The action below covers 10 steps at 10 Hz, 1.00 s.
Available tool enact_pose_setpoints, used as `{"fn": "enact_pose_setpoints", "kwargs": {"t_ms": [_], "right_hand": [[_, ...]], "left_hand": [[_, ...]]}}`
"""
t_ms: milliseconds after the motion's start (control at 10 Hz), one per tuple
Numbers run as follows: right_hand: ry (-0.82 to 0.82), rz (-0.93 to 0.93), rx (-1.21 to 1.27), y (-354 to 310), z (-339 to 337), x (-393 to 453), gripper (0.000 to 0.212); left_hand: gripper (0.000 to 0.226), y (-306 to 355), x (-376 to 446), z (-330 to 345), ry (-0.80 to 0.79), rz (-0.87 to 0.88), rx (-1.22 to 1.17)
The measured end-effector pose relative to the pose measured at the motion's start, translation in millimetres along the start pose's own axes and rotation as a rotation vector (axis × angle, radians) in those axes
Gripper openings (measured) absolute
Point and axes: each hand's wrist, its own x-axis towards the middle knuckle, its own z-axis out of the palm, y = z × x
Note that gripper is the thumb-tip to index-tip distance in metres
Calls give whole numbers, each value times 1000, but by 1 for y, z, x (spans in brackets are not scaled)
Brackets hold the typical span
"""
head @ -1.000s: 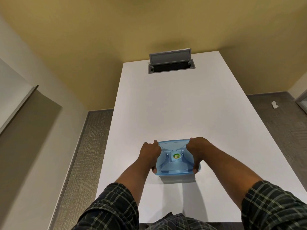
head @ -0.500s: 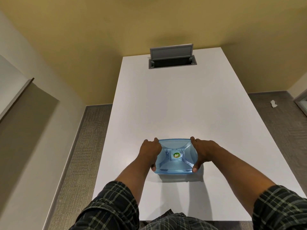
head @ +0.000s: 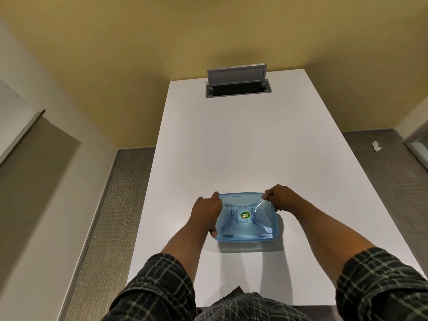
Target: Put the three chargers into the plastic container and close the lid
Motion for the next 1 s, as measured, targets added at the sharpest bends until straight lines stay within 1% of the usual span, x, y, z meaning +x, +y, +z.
{"fn": "enact_pose_setpoints", "kwargs": {"t_ms": [100, 200, 300, 400, 500, 600, 700, 800, 900, 1000], "right_hand": [[56, 111, 282, 15, 4, 5, 33], [71, 167, 415, 21, 8, 6, 38], [122, 229, 489, 24, 14, 10, 41], [136, 248, 500, 24, 15, 11, 44], [193, 204, 485, 25, 18, 6, 49], [236, 184, 361, 24, 20, 2, 54], [263, 212, 159, 14, 23, -7, 52], [304, 213, 29, 2, 19, -12, 46], [401, 146, -249, -13, 19, -25, 38], [510, 15, -423, -15, 20, -30, 45]], "left_hand": [[84, 0, 1, 1, 3, 0, 5], [85, -2, 3, 2, 1, -4, 11], [82, -5, 6, 4, -5, -10, -1], [83, -5, 6, 4, -12, -3, -8], [87, -5, 4, 4, -11, -5, -19], [91, -2, 1, 2, 5, -6, -20], [104, 1, -3, 0, 36, -2, 4], [107, 4, -8, -3, 36, 4, 6], [104, 6, -14, -9, -1, -1, -48], [101, 3, -13, -13, 26, 2, -83]]}}
